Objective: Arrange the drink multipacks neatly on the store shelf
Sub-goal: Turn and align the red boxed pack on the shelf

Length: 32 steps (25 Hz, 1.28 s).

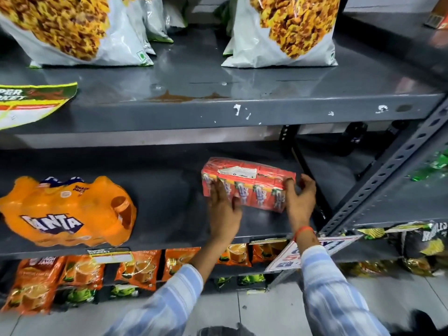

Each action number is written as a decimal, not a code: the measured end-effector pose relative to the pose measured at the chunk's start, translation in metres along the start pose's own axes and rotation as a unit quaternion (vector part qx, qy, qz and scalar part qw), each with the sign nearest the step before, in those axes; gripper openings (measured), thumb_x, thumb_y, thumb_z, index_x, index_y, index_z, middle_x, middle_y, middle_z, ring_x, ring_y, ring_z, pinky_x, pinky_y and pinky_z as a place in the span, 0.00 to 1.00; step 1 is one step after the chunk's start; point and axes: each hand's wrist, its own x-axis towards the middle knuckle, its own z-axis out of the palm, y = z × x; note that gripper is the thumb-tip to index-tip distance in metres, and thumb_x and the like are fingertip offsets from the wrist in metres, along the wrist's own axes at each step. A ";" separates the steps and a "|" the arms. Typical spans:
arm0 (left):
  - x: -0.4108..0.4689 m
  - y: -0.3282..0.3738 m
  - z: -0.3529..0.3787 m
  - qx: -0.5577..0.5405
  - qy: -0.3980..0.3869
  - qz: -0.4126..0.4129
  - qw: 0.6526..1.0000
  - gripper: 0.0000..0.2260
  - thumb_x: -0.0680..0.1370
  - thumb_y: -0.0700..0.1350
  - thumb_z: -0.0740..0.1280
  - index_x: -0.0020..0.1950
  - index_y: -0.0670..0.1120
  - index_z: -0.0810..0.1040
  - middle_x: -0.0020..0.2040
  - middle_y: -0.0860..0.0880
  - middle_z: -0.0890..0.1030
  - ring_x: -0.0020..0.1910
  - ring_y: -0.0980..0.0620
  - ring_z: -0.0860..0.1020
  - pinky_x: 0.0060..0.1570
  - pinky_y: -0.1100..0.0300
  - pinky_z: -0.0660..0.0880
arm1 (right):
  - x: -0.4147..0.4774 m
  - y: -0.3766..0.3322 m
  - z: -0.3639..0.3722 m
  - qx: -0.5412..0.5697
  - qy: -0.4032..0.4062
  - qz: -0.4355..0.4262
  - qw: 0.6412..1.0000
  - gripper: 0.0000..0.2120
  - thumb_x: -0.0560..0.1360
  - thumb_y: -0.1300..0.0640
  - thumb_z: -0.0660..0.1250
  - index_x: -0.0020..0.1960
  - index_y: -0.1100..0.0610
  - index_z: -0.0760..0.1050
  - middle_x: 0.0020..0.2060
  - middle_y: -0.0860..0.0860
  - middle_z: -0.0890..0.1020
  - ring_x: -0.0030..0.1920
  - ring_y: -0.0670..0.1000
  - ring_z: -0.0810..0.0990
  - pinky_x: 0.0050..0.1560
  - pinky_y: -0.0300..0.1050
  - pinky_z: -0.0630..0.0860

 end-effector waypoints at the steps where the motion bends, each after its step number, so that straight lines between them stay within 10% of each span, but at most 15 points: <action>1: -0.008 0.008 0.011 -0.045 -0.030 -0.012 0.998 0.30 0.81 0.46 0.58 0.77 0.41 0.46 0.79 0.41 0.46 0.78 0.44 0.46 0.76 0.54 0.47 | -0.001 -0.001 -0.003 -0.018 0.001 -0.007 1.000 0.15 0.75 0.57 0.67 0.59 0.62 0.74 0.56 0.63 0.80 0.57 0.60 0.79 0.61 0.52 0.74; 5: -0.004 0.024 0.021 -0.055 -0.082 -0.048 0.994 0.35 0.80 0.52 0.60 0.77 0.40 0.42 0.78 0.40 0.38 0.78 0.44 0.42 0.75 0.56 0.47 | -0.017 0.013 -0.019 -0.086 0.048 -0.036 0.994 0.12 0.76 0.54 0.65 0.57 0.58 0.78 0.52 0.60 0.84 0.53 0.60 0.82 0.47 0.39 0.71; 9: -0.006 0.042 0.031 -0.044 -0.066 -0.071 0.994 0.39 0.79 0.53 0.61 0.76 0.37 0.40 0.78 0.37 0.39 0.78 0.41 0.43 0.76 0.52 0.47 | 0.004 -0.004 -0.010 -0.051 -0.095 0.008 0.994 0.18 0.79 0.54 0.60 0.67 0.59 0.71 0.66 0.59 0.76 0.66 0.58 0.74 0.66 0.48 0.69; 13: -0.012 0.055 0.046 -0.106 -0.101 -0.077 0.986 0.39 0.79 0.51 0.62 0.75 0.36 0.40 0.78 0.37 0.38 0.78 0.42 0.40 0.75 0.57 0.42 | 0.000 -0.004 -0.017 -0.106 -0.025 0.004 0.994 0.14 0.78 0.55 0.60 0.49 0.63 0.79 0.48 0.66 0.83 0.48 0.61 0.81 0.48 0.49 0.73; 17: 0.015 0.039 0.025 -0.099 -0.070 -0.067 0.990 0.41 0.70 0.57 0.72 0.75 0.41 0.57 0.74 0.38 0.64 0.73 0.40 0.65 0.72 0.47 0.64 | -0.071 0.010 -0.019 0.064 -0.041 0.055 0.996 0.19 0.80 0.62 0.54 0.37 0.60 0.80 0.35 0.59 0.84 0.36 0.49 0.81 0.45 0.50 0.78; 21: 0.053 0.025 -0.011 0.134 -0.204 0.000 0.970 0.39 0.61 0.60 0.74 0.69 0.53 0.66 0.67 0.47 0.77 0.63 0.42 0.76 0.63 0.49 0.73 | -0.116 0.007 -0.003 0.149 -0.148 0.063 0.976 0.22 0.81 0.65 0.51 0.38 0.59 0.81 0.34 0.46 0.86 0.40 0.43 0.84 0.45 0.36 0.80; 25: 0.089 0.031 -0.038 0.223 -0.350 0.076 0.907 0.38 0.67 0.52 0.74 0.73 0.56 0.62 0.70 0.48 0.73 0.67 0.46 0.73 0.65 0.58 0.67 | -0.077 -0.014 -0.004 0.132 0.001 -0.008 0.991 0.13 0.79 0.65 0.56 0.43 0.61 0.78 0.41 0.54 0.82 0.43 0.52 0.80 0.49 0.47 0.75; 28: 0.078 0.019 -0.031 0.285 -0.254 0.079 0.921 0.40 0.67 0.57 0.73 0.75 0.60 0.56 0.78 0.41 0.56 0.75 0.36 0.58 0.73 0.42 0.58 | -0.028 -0.020 -0.013 -0.016 0.011 -0.053 0.998 0.10 0.78 0.62 0.61 0.57 0.65 0.74 0.56 0.62 0.77 0.59 0.60 0.74 0.64 0.52 0.69; 32: 0.011 -0.012 -0.008 -0.024 0.014 0.007 1.000 0.45 0.66 0.52 0.77 0.76 0.49 0.56 0.74 0.39 0.59 0.70 0.38 0.67 0.67 0.52 0.66 | 0.009 -0.012 -0.018 -0.136 -0.081 0.014 0.987 0.19 0.78 0.55 0.62 0.66 0.63 0.70 0.64 0.65 0.74 0.64 0.60 0.72 0.65 0.49 0.67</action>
